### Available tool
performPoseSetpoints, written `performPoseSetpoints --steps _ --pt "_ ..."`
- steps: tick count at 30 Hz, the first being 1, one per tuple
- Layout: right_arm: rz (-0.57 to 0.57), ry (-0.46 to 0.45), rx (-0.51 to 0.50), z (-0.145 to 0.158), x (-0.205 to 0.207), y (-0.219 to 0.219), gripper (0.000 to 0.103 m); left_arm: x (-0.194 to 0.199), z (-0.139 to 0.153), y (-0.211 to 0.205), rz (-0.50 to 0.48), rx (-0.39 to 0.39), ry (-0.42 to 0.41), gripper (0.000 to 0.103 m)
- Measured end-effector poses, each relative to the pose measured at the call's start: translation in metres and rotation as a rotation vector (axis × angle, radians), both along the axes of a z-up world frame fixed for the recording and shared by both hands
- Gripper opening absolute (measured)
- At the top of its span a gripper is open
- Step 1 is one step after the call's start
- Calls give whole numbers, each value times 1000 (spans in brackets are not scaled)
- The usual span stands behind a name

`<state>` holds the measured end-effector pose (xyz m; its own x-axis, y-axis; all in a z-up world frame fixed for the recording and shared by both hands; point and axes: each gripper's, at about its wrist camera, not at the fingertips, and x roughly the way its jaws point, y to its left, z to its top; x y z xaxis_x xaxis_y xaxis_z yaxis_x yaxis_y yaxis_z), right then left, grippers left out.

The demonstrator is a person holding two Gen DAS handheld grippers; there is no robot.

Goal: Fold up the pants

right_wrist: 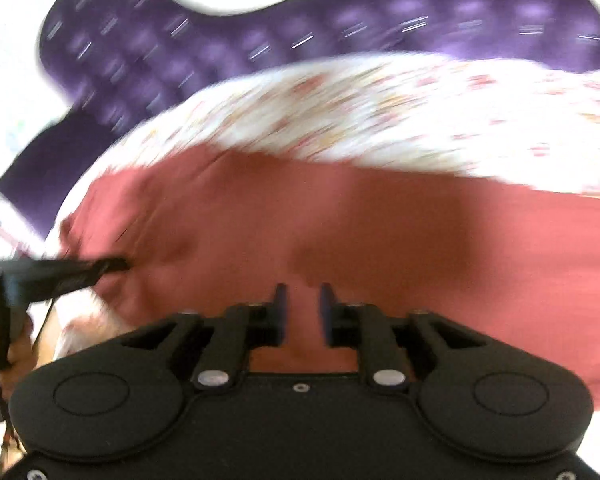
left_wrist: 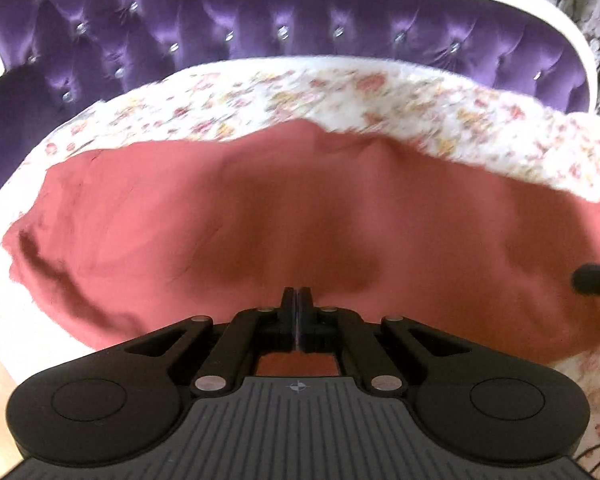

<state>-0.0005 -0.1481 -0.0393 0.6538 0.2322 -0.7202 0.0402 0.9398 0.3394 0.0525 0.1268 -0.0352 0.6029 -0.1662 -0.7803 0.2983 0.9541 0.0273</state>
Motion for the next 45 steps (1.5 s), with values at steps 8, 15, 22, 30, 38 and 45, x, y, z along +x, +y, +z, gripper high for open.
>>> performPoseSetpoints --steps 8,15,22,30,38,45 --pt "-410 -16 -92 7 -47 -132 48 0 -31 -18 -4 45 70 2" --pt "-588 48 -141 -13 -55 -209 50 -1 -30 -19 36 45 69 2" --pt "-556 100 -150 -35 -46 -232 49 -2 -31 -21 37 56 64 2" --pt "-471 96 -199 -34 -33 -229 22 -2 -31 -20 39 49 64 2" --pt "-565 85 -285 -26 -30 -233 4 1 -26 -25 28 18 66 2" --pt "-517 60 -253 -24 -39 -236 16 -2 -29 -30 14 49 53 2"
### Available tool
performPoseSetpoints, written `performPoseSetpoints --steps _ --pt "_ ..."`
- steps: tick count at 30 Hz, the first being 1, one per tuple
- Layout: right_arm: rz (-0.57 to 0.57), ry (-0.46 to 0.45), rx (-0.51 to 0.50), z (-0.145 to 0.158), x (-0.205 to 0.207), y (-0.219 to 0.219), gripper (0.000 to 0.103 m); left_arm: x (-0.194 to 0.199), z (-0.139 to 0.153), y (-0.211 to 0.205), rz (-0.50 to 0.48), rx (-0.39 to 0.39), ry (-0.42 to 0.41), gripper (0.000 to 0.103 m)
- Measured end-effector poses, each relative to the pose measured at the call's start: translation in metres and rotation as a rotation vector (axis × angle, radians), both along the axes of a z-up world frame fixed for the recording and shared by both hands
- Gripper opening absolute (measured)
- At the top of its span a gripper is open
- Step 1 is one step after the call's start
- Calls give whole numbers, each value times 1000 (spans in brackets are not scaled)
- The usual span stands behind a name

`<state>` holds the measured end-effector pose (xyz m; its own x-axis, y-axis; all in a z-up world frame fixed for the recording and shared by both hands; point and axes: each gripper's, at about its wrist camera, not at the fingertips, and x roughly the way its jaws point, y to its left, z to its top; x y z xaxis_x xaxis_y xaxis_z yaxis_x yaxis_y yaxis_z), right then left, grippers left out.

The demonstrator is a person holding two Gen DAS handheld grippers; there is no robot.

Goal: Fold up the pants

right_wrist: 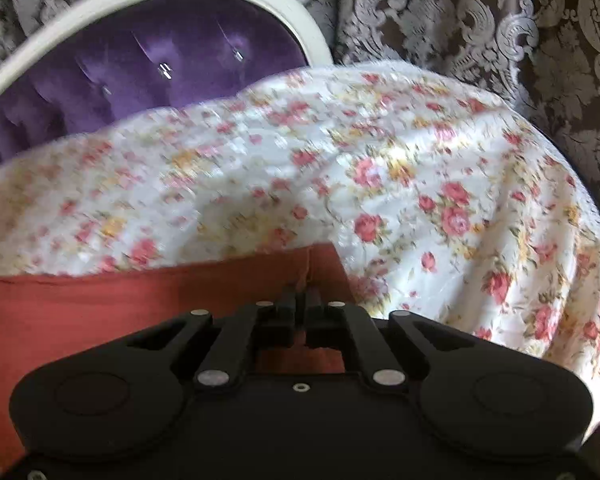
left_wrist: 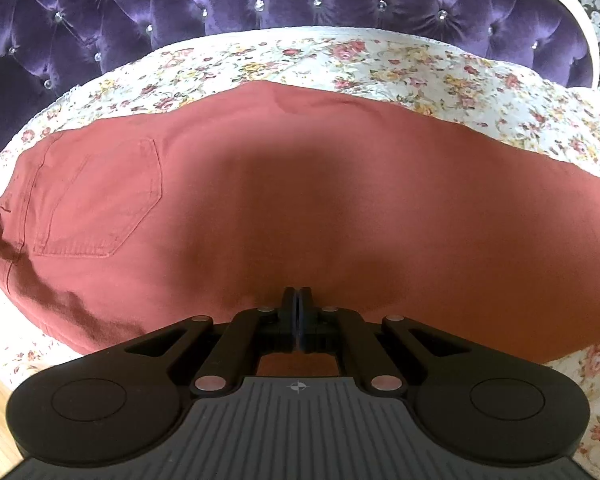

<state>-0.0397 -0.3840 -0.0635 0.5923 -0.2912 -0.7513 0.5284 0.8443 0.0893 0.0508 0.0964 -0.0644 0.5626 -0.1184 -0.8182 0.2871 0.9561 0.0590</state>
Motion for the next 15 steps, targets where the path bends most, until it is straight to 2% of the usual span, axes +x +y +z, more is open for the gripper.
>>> performPoseSetpoints --steps 2,3,4,7,12,15 --pt "15 -33 37 5 -10 -6 35 0 0 2 5 -13 3 2" --pt "14 -36 44 6 -14 -9 51 1 -1 3 7 -17 4 2" --pt "10 -34 39 7 -17 -9 58 1 -1 3 8 -19 5 2" --pt "6 -14 42 3 -19 -14 57 1 -1 1 2 -8 3 2" --pt "-10 7 125 -14 -15 -28 57 0 -1 0 1 -3 2 2" --pt "10 4 115 -15 -13 -27 60 0 -1 0 3 -4 2 2"
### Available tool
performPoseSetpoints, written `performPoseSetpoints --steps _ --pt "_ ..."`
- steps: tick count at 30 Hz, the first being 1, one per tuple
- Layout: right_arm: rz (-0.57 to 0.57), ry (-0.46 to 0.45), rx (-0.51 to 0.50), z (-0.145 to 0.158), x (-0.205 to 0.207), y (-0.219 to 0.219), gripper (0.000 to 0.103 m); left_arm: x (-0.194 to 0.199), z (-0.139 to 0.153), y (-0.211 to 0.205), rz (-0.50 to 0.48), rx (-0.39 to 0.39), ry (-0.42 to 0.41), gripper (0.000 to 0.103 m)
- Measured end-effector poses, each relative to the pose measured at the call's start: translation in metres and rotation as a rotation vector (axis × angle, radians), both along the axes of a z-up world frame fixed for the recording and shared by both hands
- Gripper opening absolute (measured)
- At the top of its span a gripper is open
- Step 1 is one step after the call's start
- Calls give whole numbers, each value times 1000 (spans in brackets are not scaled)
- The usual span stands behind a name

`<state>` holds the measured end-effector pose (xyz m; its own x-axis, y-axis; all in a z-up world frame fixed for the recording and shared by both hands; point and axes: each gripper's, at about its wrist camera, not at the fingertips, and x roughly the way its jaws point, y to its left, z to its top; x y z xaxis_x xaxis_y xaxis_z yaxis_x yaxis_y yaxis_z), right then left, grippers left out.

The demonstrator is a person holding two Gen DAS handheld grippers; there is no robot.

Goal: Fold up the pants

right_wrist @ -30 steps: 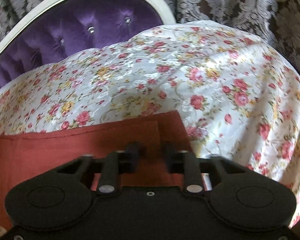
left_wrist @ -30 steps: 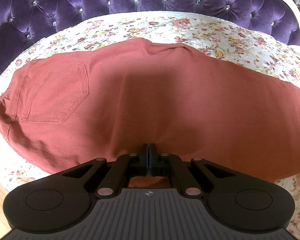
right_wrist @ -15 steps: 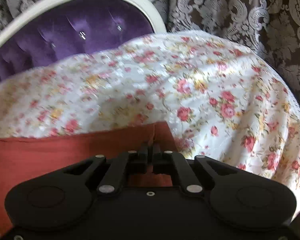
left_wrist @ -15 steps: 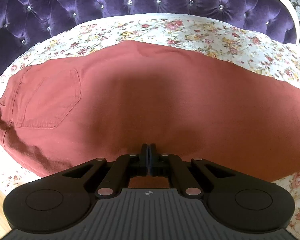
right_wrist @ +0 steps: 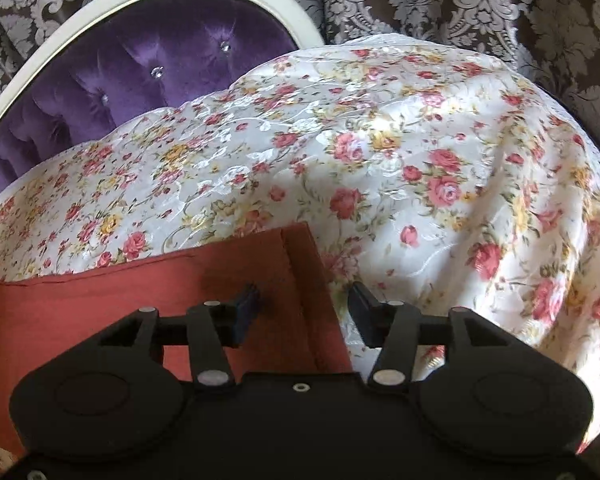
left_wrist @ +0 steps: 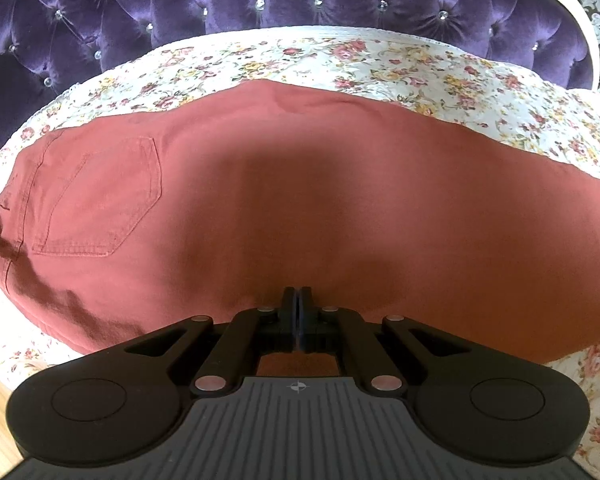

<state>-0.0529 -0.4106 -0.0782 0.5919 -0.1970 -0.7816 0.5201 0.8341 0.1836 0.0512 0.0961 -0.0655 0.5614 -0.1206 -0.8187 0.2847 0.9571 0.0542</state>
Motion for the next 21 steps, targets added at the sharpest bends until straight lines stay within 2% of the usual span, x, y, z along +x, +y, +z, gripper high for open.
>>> performPoseSetpoints --steps 2,3,4,5,7,9,12,14,16,17,19,21 --pt "29 -5 -12 0 3 3 52 0 0 0 0 1 -1 2" --pt "39 0 -36 0 6 7 32 0 0 0 -2 3 -2 2" --pt "45 10 -64 1 8 12 19 0 0 0 -3 3 -3 2" --pt "54 12 -77 3 10 17 17 0 0 0 -2 3 -2 2" --pt "28 40 -175 11 13 32 10 1 2 0 5 -1 5 2" --pt "6 16 -256 26 10 40 7 2 5 -3 1 -8 10 2" --pt "-101 40 -274 33 2 18 7 1 10 -8 -14 -37 -9 2" --pt "-149 100 -213 20 1 -7 9 2 6 -13 -28 -53 3 2" --pt "-141 121 -129 8 1 -23 11 2 1 -17 -32 -37 7 3" --pt "-142 117 -124 8 0 -24 12 0 1 -19 -48 -18 -3 3" --pt "-147 120 -139 16 0 -23 27 -1 4 -20 -71 -9 11 2" --pt "-167 87 -173 32 -2 -14 27 3 12 -14 -80 -46 23 2"
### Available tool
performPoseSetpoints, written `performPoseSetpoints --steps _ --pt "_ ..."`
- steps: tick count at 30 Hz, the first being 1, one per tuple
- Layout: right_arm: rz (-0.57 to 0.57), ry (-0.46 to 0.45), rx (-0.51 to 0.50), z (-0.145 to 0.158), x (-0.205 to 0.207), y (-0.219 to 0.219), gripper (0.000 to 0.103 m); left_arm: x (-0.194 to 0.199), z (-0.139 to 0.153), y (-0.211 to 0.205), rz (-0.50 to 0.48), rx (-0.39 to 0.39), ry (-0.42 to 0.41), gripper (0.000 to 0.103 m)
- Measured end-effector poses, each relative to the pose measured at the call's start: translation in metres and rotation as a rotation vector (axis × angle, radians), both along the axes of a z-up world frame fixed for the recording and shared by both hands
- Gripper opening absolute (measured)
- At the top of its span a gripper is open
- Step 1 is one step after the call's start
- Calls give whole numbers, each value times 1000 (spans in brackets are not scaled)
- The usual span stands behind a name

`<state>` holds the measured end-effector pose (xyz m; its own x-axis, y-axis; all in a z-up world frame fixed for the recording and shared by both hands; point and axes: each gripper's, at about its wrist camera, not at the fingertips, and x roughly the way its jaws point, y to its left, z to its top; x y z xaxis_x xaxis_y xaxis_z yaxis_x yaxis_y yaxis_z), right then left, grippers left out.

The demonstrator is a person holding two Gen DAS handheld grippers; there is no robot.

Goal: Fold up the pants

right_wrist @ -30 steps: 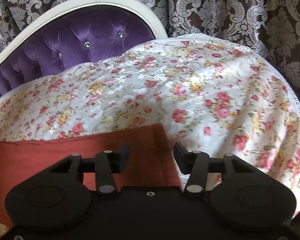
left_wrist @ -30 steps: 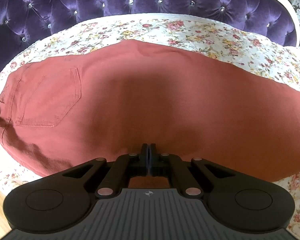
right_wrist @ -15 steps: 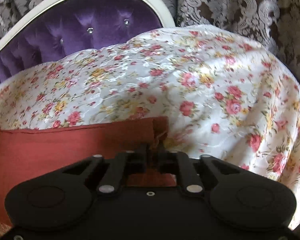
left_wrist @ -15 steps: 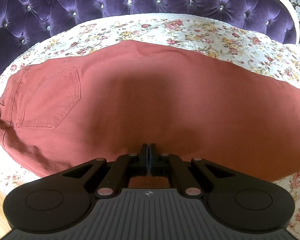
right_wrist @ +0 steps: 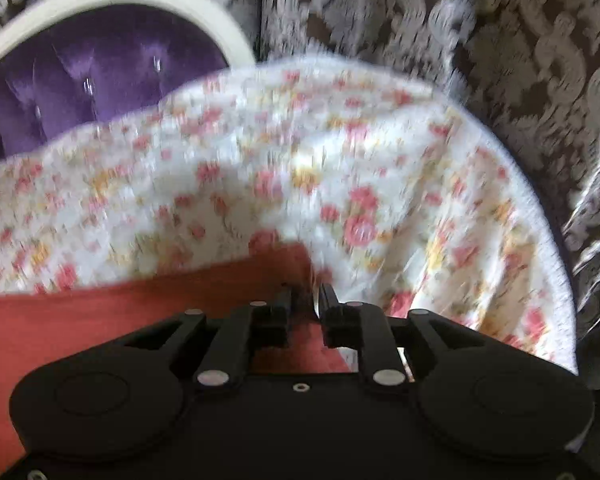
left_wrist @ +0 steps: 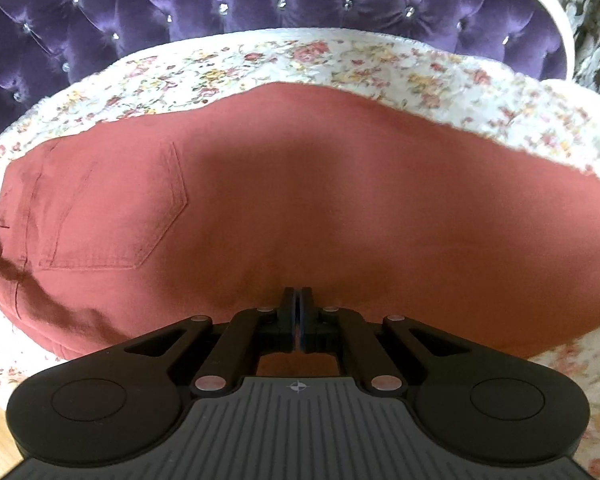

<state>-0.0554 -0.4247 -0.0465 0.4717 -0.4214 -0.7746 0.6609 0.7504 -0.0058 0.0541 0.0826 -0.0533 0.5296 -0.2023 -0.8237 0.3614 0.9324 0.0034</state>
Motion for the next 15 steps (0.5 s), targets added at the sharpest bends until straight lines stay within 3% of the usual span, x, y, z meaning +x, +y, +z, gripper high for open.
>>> performPoseSetpoints --steps 3,6,11,15 --pt "19 -71 -22 27 1 17 32 12 14 12 34 1 -45 2" --pt "118 -146 34 46 17 41 32 36 22 29 112 3 -78 2" --pt "364 -226 163 56 64 106 32 54 -3 47 140 -18 45 2" --pt "585 -230 236 48 126 177 32 39 -6 51 99 -46 25 2"
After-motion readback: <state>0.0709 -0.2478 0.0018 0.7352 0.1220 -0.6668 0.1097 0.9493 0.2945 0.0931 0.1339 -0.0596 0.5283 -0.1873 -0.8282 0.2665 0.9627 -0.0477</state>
